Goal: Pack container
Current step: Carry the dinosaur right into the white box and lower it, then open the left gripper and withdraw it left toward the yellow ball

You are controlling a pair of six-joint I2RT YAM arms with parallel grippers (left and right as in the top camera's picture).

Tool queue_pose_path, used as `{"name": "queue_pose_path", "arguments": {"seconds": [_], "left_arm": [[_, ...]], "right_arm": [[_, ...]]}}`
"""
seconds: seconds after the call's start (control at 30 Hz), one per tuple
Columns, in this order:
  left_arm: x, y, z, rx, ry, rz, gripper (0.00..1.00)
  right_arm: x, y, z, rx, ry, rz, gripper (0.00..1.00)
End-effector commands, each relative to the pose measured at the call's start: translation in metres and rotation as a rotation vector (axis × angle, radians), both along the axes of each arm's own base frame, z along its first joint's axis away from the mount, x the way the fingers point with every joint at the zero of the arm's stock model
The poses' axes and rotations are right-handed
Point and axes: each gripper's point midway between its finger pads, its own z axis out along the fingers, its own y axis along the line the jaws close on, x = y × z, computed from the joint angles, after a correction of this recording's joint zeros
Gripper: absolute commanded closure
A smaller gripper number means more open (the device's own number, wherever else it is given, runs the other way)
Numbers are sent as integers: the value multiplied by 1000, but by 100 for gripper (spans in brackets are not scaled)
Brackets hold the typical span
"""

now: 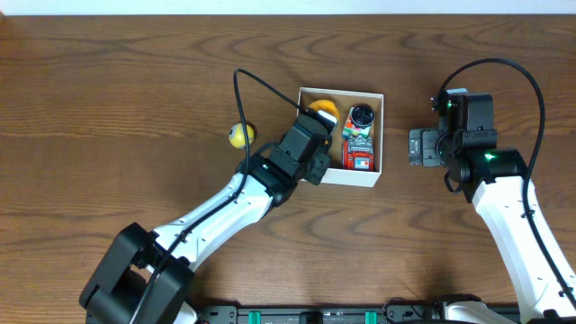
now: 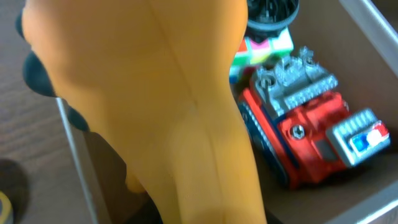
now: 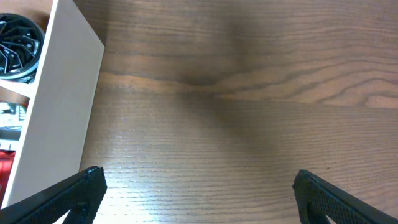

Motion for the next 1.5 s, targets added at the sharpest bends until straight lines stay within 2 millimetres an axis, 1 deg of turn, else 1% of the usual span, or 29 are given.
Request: {"name": "queue_pose_path", "arguments": {"seconds": [0.0,0.1,0.17,0.47,0.53,0.83,1.03,1.17,1.37,1.4,1.47], "left_arm": [[-7,-13,10,-4,-12,-25,76],[-19,-25,15,-9,-17,-62,76],[-23,-29,20,-16,-33,-64,76],[-4,-6,46,-12,-138,148,76],[-2,-4,49,-26,-146,172,76],[0,-5,52,-99,-121,248,75],[4,0,53,-132,-112,305,75],[5,-2,54,-138,-116,304,74],[3,-6,55,-153,-106,289,66],[3,-6,55,-153,-106,288,63],[3,-6,55,-155,-103,284,50]], "right_arm": [[0,-4,-2,-6,5,-16,1],[0,-4,-2,-6,5,-16,1],[0,-4,-2,-6,5,-16,1],[0,-4,-2,-6,5,-16,1],[0,-4,-2,-6,5,-16,1],[0,-4,-2,-6,5,-16,1],[0,-4,-2,-6,5,-16,1],[0,-4,-2,-6,5,-16,1],[0,-4,-2,-6,5,-16,1],[0,-4,-2,-6,5,-16,1],[0,-4,-2,-6,5,-16,1]]}}
